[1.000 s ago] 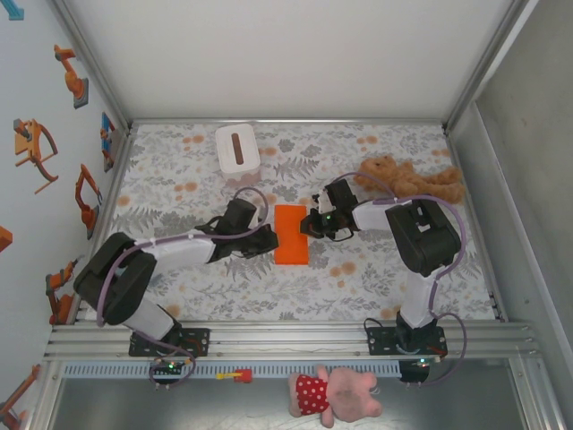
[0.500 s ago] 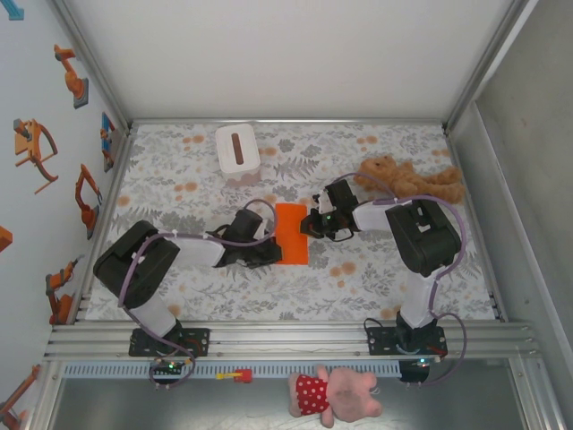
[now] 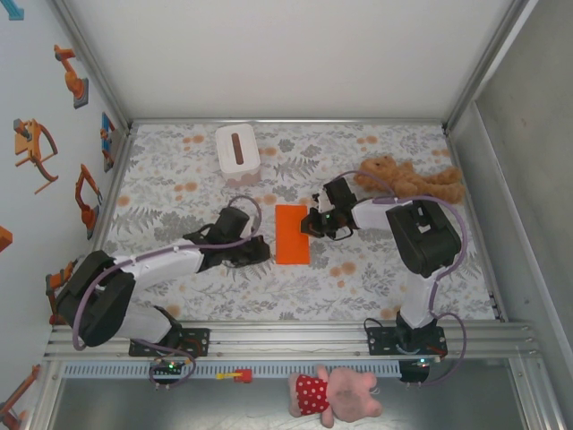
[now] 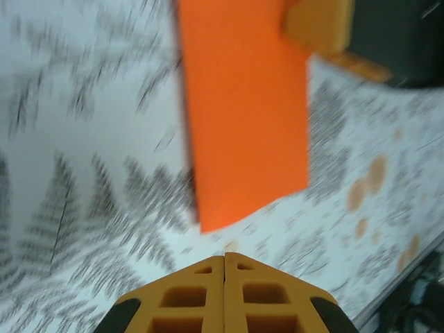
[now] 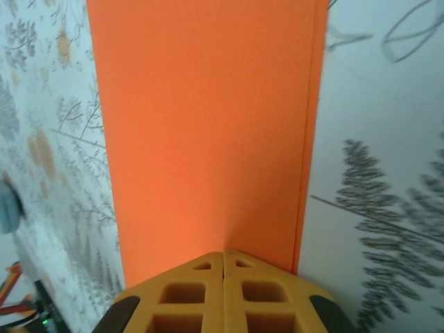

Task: Fold a paper plane with a square sheet of paper (pick it up from the middle)
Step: Fold the triangle a second time at the center of the table.

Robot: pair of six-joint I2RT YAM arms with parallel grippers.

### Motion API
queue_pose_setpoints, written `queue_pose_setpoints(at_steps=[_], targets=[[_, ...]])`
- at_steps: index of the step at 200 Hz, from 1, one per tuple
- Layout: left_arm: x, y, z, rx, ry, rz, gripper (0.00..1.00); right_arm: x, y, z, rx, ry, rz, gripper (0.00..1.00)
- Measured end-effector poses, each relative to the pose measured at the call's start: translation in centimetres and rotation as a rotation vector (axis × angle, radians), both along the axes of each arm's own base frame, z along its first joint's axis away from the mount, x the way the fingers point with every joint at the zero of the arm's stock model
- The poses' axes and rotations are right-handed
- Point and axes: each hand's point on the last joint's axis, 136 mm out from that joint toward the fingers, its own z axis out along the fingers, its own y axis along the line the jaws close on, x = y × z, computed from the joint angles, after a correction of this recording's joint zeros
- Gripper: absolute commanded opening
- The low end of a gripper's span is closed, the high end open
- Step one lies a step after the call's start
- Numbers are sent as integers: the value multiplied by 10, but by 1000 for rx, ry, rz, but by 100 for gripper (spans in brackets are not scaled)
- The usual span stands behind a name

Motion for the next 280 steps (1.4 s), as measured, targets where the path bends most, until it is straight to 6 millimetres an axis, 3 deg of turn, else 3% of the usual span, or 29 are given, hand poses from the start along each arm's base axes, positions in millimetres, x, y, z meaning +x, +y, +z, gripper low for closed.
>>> queue_pose_setpoints(at_steps=[28,57,62,68,84,132,154,224,280], targets=[[35,-2,24,-48,-49,74,26,4,-12,15,-61,-20,-40,19],[54,-10,20,-53,-20,100,34,10,-18,60,-53,-116,-84,35],[56,-12,19,-55,-14,100,35,11,-19,68,-50,-139,-92,45],[59,-16,17,-58,-5,99,35,12,-21,76,-45,-161,-99,51],[68,-25,13,-59,11,95,36,7,-29,87,-45,-190,-135,53],[101,-53,7,-56,43,83,33,-39,-60,54,-98,-95,-213,50],[110,-58,-4,-37,70,87,31,-49,-65,48,-89,-68,-241,48],[108,-53,-46,23,194,114,30,-58,-55,38,7,-6,-288,43],[109,-53,-47,12,229,156,29,-77,-41,23,14,72,-262,41]])
